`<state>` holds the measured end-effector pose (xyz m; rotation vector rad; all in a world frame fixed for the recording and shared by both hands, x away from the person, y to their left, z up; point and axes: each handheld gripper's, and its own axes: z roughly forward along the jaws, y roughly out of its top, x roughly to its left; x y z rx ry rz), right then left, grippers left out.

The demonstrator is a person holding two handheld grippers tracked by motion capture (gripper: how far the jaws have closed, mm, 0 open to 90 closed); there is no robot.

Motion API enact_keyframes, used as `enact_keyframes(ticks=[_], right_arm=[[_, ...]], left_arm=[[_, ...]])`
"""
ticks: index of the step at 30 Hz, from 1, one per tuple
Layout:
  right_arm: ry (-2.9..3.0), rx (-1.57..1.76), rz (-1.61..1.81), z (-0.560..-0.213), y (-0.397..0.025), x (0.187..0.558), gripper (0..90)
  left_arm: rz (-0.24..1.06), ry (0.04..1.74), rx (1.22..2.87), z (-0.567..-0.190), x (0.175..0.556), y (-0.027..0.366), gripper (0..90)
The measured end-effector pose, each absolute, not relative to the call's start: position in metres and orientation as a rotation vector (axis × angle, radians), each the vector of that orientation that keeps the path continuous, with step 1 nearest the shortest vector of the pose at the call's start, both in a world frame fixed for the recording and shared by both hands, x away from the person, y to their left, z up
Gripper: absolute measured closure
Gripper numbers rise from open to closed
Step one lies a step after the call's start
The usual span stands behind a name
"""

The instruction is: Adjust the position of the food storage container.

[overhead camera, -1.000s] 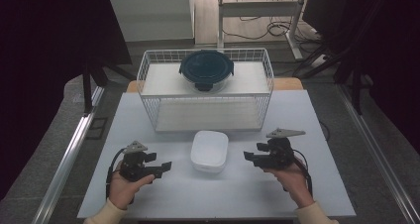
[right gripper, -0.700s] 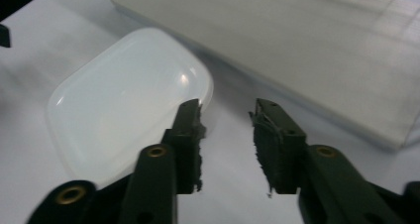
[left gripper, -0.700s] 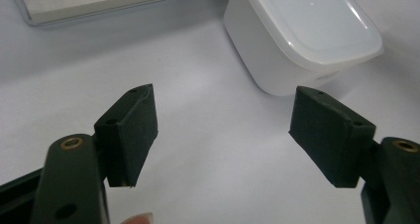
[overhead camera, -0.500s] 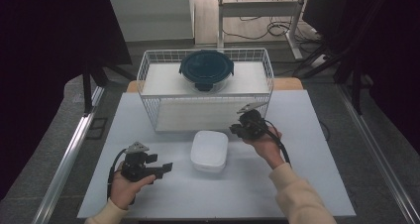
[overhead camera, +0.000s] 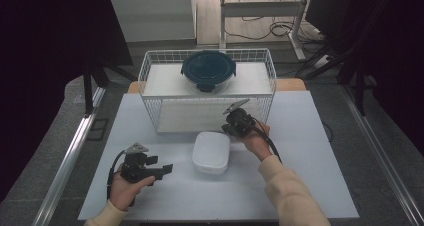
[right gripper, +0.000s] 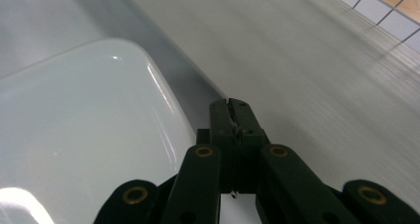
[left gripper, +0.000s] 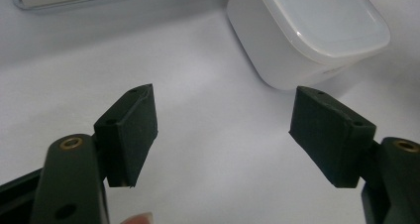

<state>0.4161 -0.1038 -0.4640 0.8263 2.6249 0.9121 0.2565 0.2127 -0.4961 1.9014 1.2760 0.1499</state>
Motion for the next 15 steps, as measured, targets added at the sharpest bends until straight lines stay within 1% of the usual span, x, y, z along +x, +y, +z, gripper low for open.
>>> enact_keyframes(ticks=[9, 15], right_arm=[[2.679, 0.764, 0.915, -0.469, -0.1, 0.416, 89.0], [2.728, 0.703, 0.919, -0.473, -0.09, 0.408, 89.0]], left_arm=[[0.142, 1.285, 1.89, -0.497, 0.257, 0.215, 26.3], [0.148, 1.303, 1.861, -0.496, 0.258, 0.222, 26.4]])
